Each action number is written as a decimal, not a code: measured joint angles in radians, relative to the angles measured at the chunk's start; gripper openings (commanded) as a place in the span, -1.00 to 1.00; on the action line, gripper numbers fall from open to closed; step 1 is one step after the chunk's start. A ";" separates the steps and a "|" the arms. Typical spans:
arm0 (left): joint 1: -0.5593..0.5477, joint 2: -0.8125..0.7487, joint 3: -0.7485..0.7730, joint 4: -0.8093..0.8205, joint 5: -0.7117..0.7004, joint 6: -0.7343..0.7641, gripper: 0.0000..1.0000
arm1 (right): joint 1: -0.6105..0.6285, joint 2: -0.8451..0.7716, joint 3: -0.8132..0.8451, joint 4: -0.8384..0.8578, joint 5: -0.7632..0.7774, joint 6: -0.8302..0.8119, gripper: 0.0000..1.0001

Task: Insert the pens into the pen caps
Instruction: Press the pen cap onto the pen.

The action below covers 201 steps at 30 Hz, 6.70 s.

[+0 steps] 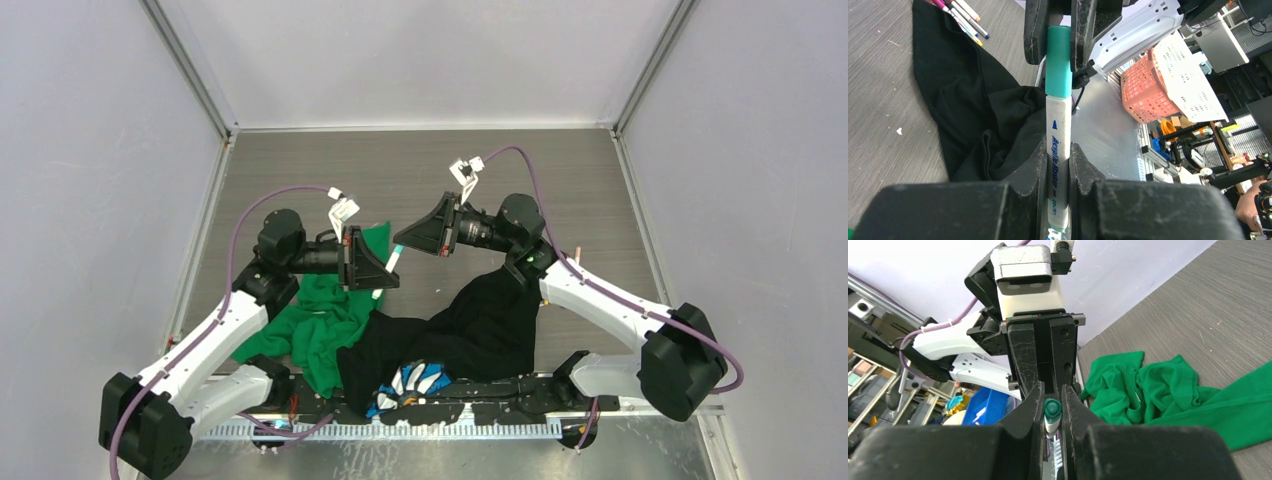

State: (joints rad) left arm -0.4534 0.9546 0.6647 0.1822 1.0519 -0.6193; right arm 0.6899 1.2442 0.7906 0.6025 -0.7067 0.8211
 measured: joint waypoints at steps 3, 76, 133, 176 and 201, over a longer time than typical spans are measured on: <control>0.011 0.005 0.000 -0.008 0.012 0.010 -1.00 | 0.004 0.002 0.025 -0.064 0.002 -0.031 -0.99; -0.030 -0.087 0.134 -0.505 -0.195 0.458 -1.00 | 0.047 -0.023 0.141 -0.478 0.068 -0.105 -0.99; -0.046 -0.094 0.066 -0.500 -0.058 0.288 -1.00 | 0.117 0.088 0.180 -0.465 -0.056 -0.117 -0.99; -0.077 -0.080 0.117 -0.172 -0.258 0.342 -0.99 | 0.135 -0.144 0.180 -0.475 0.267 -0.242 0.34; -0.077 -0.074 0.113 -0.163 -0.232 0.320 -0.99 | 0.218 -0.104 0.179 -0.433 0.453 -0.273 0.41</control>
State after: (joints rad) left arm -0.5301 0.8803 0.7773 0.0189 0.8196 -0.2996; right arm 0.9077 1.1404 0.9699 0.1699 -0.2539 0.5484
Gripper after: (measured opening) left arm 0.131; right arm 0.716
